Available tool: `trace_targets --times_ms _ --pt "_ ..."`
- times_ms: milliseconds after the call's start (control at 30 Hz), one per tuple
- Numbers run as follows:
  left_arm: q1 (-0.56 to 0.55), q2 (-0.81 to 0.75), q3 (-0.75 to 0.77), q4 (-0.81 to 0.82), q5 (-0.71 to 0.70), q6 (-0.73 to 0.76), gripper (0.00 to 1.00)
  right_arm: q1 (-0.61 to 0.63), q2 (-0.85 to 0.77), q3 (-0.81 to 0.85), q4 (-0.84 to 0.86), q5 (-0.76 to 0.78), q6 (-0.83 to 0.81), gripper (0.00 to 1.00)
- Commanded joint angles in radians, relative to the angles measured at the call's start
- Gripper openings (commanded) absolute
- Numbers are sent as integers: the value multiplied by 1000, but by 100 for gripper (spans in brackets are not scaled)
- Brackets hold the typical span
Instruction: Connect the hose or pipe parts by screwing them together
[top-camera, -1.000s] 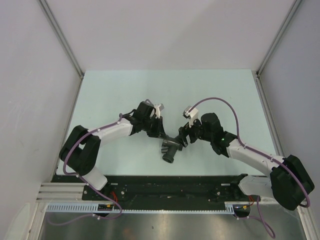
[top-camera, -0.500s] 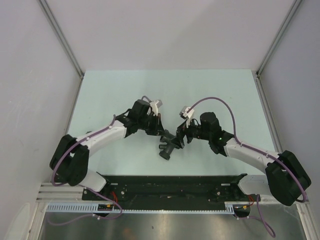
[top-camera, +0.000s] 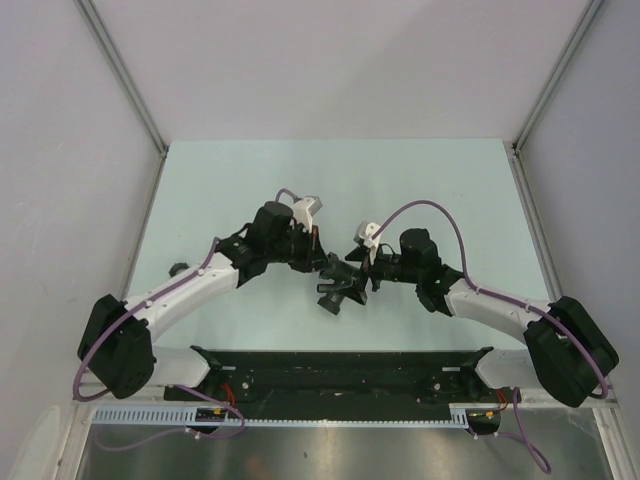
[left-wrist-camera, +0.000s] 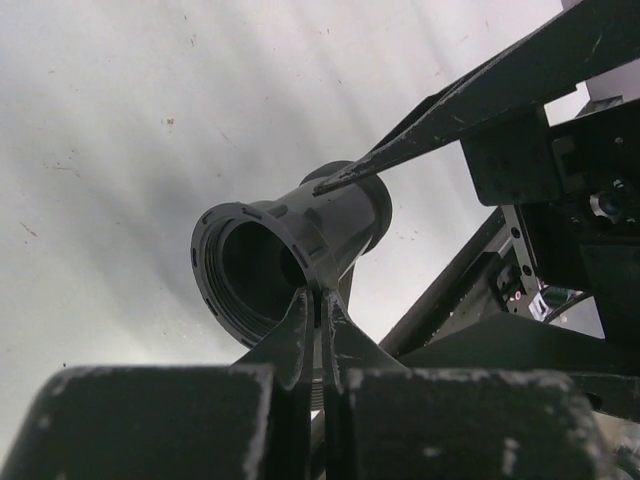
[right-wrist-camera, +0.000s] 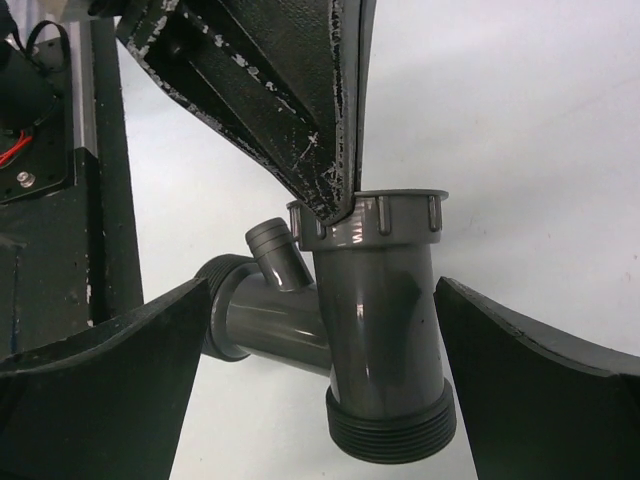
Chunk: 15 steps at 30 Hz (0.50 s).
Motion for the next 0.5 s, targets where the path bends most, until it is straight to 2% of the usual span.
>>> trace_targets --times_ms 0,467 --pt "-9 -74 -9 21 -17 2 0 9 8 -15 169 -65 -52 98" --pt "-38 -197 -32 33 -20 -59 0 47 9 -15 286 -4 -78 98"
